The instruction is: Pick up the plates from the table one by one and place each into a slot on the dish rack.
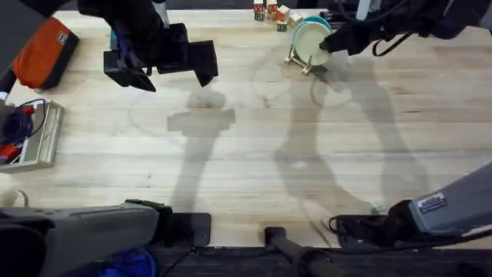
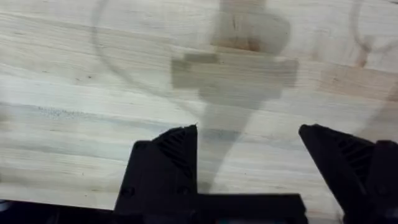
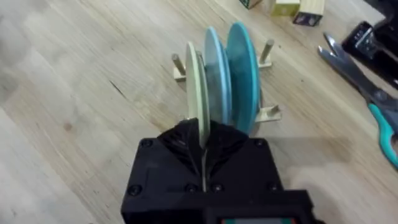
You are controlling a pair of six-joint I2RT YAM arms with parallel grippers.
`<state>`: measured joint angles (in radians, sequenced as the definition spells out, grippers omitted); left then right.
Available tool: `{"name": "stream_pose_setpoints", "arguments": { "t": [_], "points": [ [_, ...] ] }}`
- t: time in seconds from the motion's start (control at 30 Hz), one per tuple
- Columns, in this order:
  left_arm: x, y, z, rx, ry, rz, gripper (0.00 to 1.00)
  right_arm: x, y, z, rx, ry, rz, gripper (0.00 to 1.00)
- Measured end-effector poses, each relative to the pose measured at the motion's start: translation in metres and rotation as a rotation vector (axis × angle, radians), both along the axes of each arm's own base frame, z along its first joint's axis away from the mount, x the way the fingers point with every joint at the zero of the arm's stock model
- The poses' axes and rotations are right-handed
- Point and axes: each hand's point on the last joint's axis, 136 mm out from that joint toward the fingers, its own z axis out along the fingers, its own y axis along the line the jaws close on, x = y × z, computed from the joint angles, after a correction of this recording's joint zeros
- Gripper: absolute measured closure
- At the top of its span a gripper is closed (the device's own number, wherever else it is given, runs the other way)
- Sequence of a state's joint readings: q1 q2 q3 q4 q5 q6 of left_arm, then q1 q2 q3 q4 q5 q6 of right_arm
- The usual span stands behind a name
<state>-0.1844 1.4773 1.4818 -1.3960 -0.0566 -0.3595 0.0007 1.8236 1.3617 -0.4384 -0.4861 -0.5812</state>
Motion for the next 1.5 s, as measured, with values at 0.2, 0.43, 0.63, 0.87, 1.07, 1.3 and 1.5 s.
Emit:
{"name": "stream_pose_setpoints", "arguments": {
  "t": [0.2, 0.43, 0.63, 0.87, 1.07, 1.3, 1.5],
  "points": [
    [0.000, 0.000, 0.000, 0.000, 0.000, 0.000, 0.007, 0.004, 0.010, 0.004, -0.010, -0.035, 0.023, 0.970],
    [0.000, 0.000, 0.000, 0.000, 0.000, 0.000, 0.006, 0.011, 0.015, 0.008, -0.021, -0.079, 0.030, 0.970],
    [0.000, 0.000, 0.000, 0.000, 0.000, 0.000, 0.007, 0.015, 0.023, 0.012, -0.025, -0.108, 0.046, 0.970],
    [0.000, 0.000, 0.000, 0.000, 0.000, 0.000, 0.007, 0.016, 0.028, 0.009, -0.075, -0.115, 0.041, 0.970],
    [0.000, 0.000, 0.000, 0.000, 0.000, 0.000, 0.008, 0.016, 0.028, 0.007, -0.095, -0.117, 0.036, 0.970],
    [0.000, 0.000, 0.000, 0.000, 0.000, 0.000, 0.006, 0.016, 0.027, 0.007, -0.102, -0.117, 0.033, 0.970],
    [0.000, 0.000, 0.000, 0.000, 0.000, 0.000, 0.006, 0.016, 0.027, 0.007, -0.102, -0.116, 0.033, 0.970]
  ]
}}
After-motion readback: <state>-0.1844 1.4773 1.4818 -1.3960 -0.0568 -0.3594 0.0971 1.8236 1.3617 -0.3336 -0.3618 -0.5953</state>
